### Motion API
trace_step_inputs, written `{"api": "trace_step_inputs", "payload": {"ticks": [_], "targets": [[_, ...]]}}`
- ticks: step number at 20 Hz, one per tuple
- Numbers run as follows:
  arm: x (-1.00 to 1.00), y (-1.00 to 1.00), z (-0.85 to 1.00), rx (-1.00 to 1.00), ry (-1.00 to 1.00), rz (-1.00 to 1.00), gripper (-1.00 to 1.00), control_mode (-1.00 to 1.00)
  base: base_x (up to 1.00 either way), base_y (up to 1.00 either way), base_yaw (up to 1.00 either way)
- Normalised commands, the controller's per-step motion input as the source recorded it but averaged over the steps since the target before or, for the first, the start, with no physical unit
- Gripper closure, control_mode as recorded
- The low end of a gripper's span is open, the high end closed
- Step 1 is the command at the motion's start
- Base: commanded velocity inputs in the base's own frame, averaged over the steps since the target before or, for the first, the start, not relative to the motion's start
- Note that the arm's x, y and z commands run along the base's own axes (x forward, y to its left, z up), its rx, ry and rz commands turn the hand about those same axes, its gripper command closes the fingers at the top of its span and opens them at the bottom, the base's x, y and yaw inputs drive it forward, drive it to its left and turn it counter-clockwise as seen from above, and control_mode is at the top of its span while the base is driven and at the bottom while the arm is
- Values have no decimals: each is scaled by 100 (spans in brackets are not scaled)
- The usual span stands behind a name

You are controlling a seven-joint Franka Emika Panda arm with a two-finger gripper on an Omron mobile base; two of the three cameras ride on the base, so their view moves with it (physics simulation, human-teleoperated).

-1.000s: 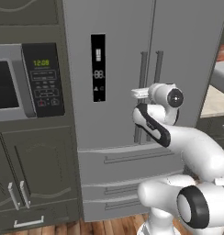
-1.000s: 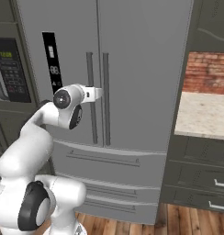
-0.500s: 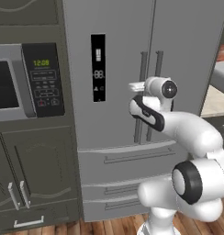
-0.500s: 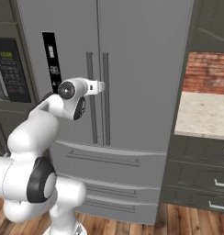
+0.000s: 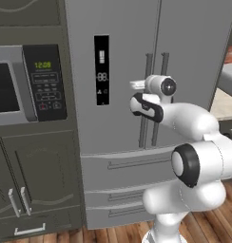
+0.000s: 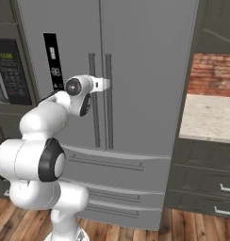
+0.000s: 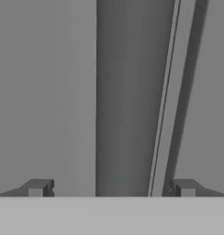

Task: Retrieve the mango and pear from the fridge and place them into the bowl on the dining table.

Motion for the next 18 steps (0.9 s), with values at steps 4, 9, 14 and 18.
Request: {"api": "trace_step_inputs", "payload": {"ticks": [4, 9, 14, 18], "targets": [[47, -3, 0, 0, 0, 0, -100, -100, 0, 0, 0], [49, -2, 0, 0, 0, 0, -100, -100, 0, 0, 0], [60, 0, 0, 0, 10, 0, 100, -100, 0, 0, 0], [-3, 0, 18, 0, 17, 0, 100, -100, 0, 0, 0]]}}
